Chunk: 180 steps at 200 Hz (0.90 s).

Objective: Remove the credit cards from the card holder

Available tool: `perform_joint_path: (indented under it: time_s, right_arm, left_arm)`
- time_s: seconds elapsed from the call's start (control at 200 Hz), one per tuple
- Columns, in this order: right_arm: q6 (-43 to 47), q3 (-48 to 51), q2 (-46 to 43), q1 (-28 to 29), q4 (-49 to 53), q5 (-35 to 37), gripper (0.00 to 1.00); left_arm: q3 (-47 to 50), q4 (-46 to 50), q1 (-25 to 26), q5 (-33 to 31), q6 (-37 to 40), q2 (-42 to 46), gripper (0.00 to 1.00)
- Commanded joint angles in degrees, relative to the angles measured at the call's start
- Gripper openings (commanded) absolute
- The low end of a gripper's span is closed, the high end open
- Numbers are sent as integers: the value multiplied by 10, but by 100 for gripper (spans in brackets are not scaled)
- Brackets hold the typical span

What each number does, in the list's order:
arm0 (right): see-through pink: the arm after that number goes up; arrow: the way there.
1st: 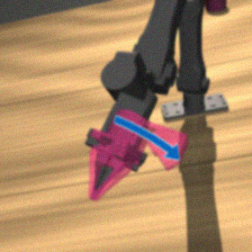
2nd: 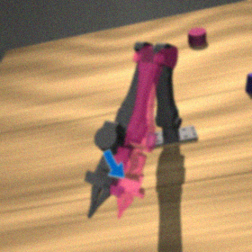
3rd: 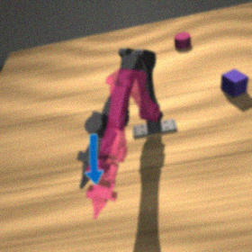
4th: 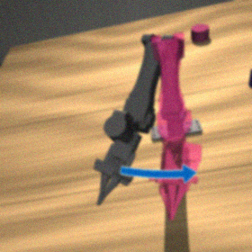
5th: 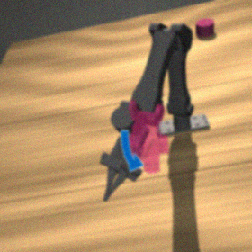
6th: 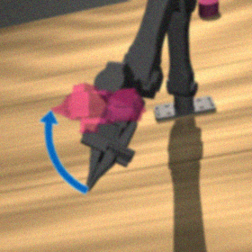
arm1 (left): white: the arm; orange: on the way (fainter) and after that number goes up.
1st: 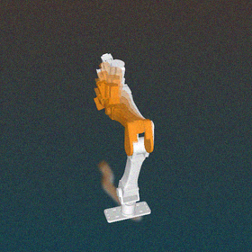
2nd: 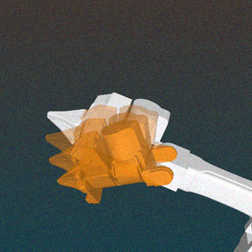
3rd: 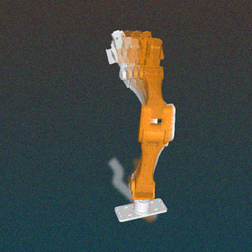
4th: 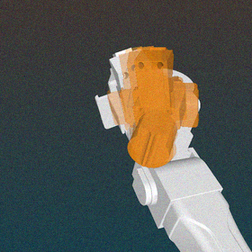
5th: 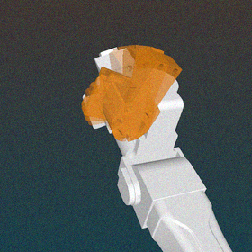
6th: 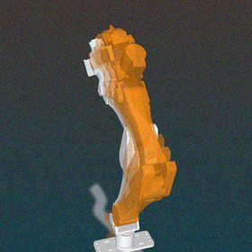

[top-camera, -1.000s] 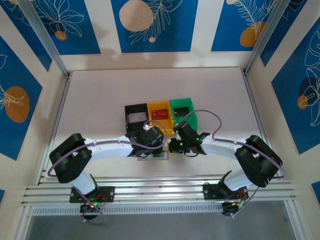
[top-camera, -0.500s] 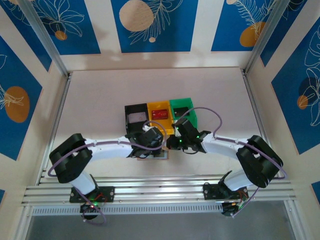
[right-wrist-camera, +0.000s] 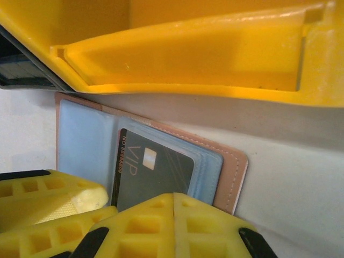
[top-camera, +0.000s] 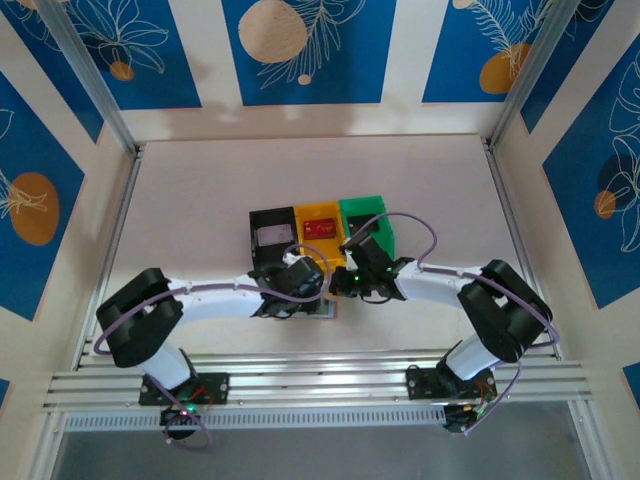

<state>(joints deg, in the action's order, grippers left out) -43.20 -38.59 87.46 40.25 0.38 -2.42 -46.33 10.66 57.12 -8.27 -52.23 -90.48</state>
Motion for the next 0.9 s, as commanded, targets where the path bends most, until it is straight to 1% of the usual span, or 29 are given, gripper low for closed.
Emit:
perform_joint_path:
  time_s: [0.0,0.425,0.895]
  right_arm:
    - [1,-11,12,-5,-9,-15,4]
    - [1,-1,27,-7,-19,-17,4]
    - [-3,11,39,-6,-29,-23,4]
  left_arm:
    - [5,-3,-5,-14,-3,12,26]
    - [13,0,-13,-15,-1,10,29]
    - [12,-9,-15,-5,-3,1,29]
